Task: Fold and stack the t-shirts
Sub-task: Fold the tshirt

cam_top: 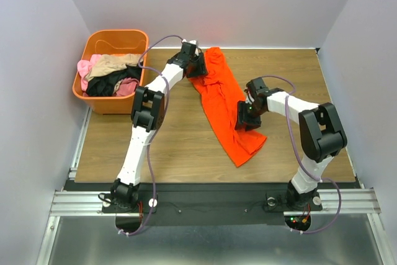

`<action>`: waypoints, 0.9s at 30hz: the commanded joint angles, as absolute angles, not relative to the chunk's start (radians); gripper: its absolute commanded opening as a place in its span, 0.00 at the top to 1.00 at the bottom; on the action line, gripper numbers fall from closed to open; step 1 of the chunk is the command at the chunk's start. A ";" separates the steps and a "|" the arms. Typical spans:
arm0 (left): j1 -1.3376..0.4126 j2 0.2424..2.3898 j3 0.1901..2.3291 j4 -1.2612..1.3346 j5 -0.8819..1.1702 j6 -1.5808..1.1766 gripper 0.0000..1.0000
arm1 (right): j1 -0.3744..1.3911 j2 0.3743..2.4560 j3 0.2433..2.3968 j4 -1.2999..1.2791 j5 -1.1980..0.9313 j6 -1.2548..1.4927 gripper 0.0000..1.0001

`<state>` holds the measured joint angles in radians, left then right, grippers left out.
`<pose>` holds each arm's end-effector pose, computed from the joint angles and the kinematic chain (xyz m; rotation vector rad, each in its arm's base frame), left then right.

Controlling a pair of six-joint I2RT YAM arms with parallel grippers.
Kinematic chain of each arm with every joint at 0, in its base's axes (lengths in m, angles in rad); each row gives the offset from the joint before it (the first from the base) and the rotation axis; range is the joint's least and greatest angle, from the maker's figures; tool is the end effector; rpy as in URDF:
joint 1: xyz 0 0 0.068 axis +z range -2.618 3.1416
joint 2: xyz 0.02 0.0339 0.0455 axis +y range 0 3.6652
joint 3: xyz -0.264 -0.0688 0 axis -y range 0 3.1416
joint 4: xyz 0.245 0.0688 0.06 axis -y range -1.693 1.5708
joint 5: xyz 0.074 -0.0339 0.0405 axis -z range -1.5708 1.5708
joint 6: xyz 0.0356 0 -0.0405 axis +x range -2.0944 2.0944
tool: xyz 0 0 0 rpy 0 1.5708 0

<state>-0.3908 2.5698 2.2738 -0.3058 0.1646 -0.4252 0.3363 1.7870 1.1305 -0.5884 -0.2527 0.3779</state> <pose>0.5376 -0.2278 0.1805 0.0586 2.2353 -0.6357 0.3200 0.1213 0.1666 -0.0002 2.8820 0.5085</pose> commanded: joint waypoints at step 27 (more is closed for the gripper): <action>-0.408 2.193 2.116 -0.121 0.206 -0.315 0.37 | 0.472 1.552 1.100 -0.876 -0.115 0.471 0.41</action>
<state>-0.3637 2.4470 2.2040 -0.0990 0.2043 -0.4160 0.4660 1.5856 1.1427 -0.8268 -0.2081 0.4683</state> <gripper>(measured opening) 0.630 0.589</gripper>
